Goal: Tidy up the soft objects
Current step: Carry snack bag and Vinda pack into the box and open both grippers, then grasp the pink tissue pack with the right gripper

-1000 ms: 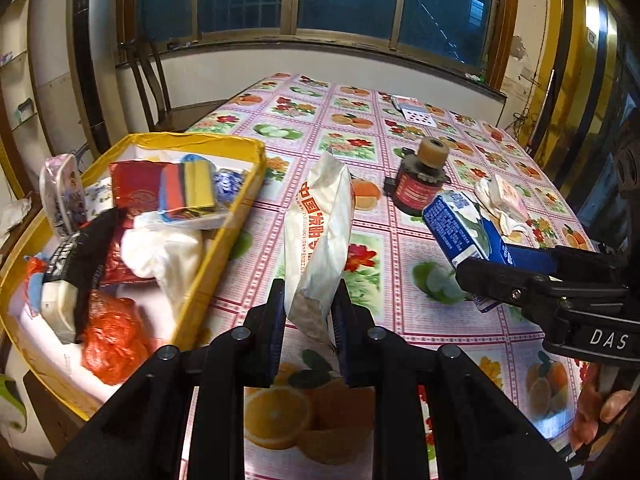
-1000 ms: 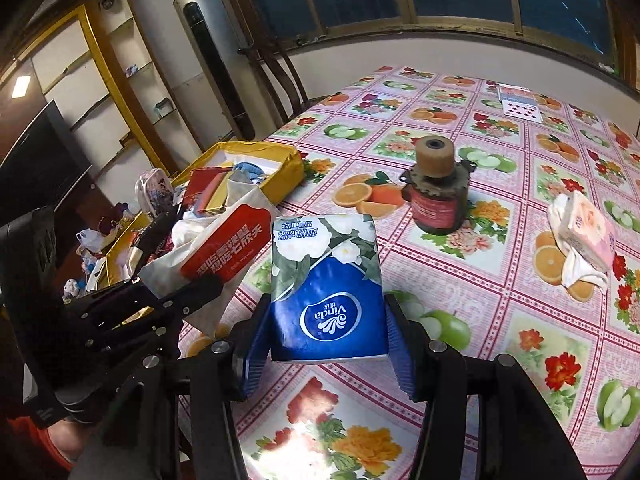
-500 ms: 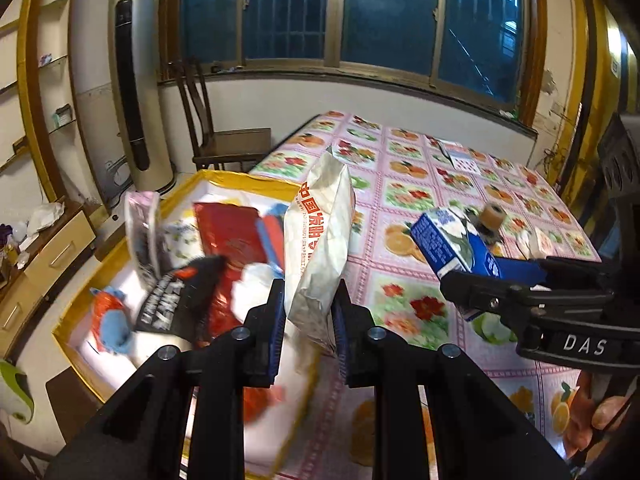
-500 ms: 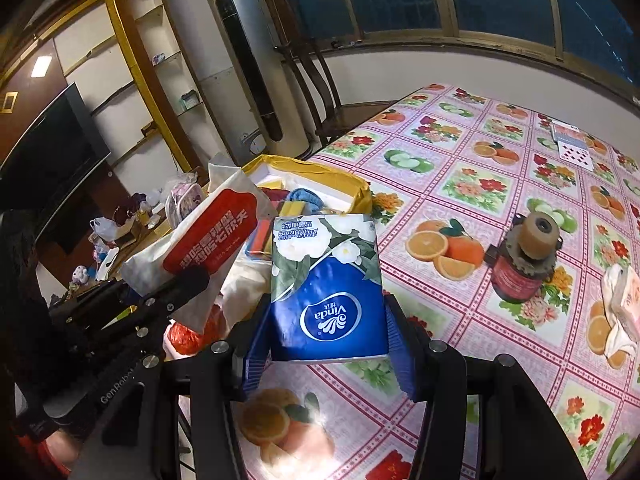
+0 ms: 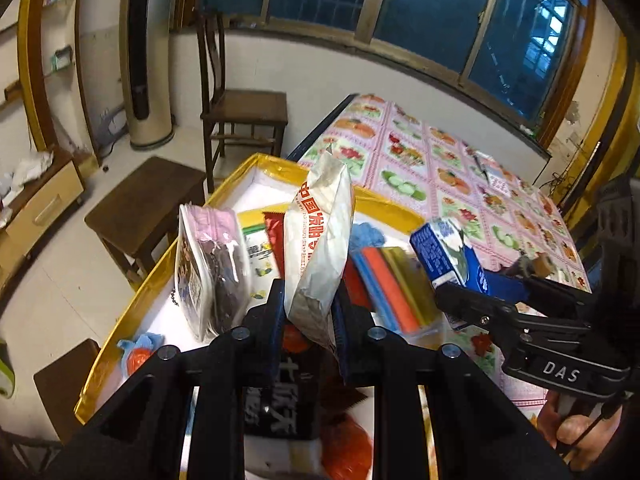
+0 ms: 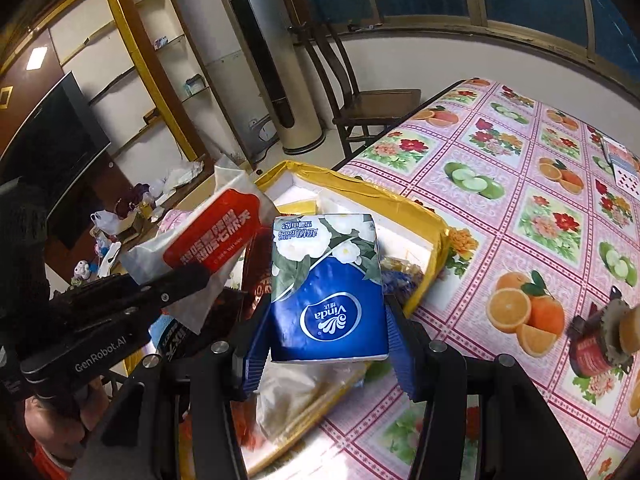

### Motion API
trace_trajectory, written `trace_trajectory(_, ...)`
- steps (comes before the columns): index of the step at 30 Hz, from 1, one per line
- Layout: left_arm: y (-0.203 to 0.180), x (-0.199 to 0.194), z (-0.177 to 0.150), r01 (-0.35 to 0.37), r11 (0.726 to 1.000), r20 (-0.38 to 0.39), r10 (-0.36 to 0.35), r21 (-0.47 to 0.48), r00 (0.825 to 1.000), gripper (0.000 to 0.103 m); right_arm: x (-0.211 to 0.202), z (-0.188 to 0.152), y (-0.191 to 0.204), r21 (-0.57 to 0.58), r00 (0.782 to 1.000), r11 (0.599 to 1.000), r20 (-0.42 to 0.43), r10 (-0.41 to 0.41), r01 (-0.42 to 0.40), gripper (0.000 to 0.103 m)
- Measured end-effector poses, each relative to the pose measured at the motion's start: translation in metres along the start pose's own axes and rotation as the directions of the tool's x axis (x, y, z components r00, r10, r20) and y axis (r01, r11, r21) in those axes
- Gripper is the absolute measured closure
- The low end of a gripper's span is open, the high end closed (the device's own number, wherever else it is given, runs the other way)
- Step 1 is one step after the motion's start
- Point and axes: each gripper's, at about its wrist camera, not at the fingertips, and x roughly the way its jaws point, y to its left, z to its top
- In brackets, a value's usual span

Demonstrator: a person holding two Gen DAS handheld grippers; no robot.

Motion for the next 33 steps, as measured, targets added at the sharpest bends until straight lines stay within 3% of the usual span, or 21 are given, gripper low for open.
trace_trajectory(7, 0.006, 0.019, 0.005, -0.007, 1.0, -0.039, 0.006, -0.019, 0.999, 0.084, 0.046, 0.011, 0.019, -0.011, 0.998, 1.0, -0.054, 0.018, -0.018, 0.048)
trace_trajectory(9, 0.006, 0.019, 0.006, -0.037, 0.999, -0.031, 0.037, -0.015, 0.999, 0.084, 0.048, 0.01, 0.022, -0.02, 0.999, 1.0, -0.054, 0.007, -0.008, 0.048)
trace_trajectory(15, 0.01, 0.016, -0.001, -0.029, 0.999, -0.034, 0.028, -0.036, 0.999, 0.079, 0.039, 0.009, 0.018, 0.011, 0.995, 0.996, -0.059, 0.085, -0.085, 0.038)
trace_trajectory(19, 0.007, 0.004, -0.003, -0.042, 0.999, -0.001, 0.042, -0.034, 0.999, 0.053, 0.023, 0.005, 0.015, 0.039, 0.995, 0.995, -0.029, 0.092, -0.091, 0.037)
trace_trajectory(27, -0.016, -0.031, -0.011, -0.072, 0.997, 0.092, 0.07, 0.014, 0.993, 0.036, -0.031, -0.021, 0.003, 0.044, 0.992, 0.993, 0.057, 0.111, -0.114, 0.036)
trace_trajectory(29, -0.029, -0.037, -0.014, -0.061, 0.998, 0.1, 0.058, 0.028, 0.993, 0.027, -0.044, -0.033, -0.005, 0.047, 0.993, 0.994, 0.068, 0.097, -0.1, 0.034)
trace_trajectory(33, -0.064, -0.039, -0.024, -0.005, 0.996, 0.083, -0.003, 0.094, 0.997, 0.026, -0.067, -0.059, -0.034, 0.07, 0.996, 0.996, 0.067, 0.058, -0.063, 0.033)
